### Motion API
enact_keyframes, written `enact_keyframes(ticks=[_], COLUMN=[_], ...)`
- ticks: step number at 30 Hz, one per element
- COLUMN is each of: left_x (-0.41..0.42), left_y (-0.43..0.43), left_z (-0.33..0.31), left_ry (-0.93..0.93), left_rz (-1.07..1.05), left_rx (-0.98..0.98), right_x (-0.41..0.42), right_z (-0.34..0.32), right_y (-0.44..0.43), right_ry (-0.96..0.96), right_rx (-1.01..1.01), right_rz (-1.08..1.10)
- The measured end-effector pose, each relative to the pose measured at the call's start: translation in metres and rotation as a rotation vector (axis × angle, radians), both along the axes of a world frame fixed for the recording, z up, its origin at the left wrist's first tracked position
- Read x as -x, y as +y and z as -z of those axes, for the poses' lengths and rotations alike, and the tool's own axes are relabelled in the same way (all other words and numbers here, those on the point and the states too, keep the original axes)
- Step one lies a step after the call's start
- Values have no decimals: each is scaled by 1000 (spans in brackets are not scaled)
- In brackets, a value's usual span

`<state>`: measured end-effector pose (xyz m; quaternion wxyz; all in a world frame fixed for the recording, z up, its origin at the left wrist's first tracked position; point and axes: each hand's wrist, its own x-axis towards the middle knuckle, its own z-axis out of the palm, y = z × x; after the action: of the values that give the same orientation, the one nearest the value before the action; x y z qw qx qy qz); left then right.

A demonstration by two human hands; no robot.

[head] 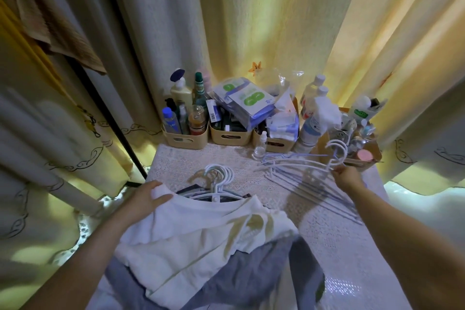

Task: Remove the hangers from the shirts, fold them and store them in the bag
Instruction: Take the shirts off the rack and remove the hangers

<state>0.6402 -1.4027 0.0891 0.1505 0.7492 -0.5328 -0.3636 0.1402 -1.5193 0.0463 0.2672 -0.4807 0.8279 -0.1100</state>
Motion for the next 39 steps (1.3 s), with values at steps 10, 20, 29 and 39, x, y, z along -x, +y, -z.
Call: enact_keyframes(ticks=[10,20,29,39], left_x=[24,45,46,29], left_y=[32,29,11,2], left_z=[-33,2,43,38], left_ry=[147,199,-321,166], left_rz=[874,307,245,243], left_rx=[-518,-98,174,79], right_x=[-109,-188,-156,-161], right_z=[-23,-51,-62,-35], right_y=[36,87,96,121], right_ry=[-221,-233,-156,-191], right_rx=[296,-428,-161,-30], right_rz=[-64,-1190,-866,-481])
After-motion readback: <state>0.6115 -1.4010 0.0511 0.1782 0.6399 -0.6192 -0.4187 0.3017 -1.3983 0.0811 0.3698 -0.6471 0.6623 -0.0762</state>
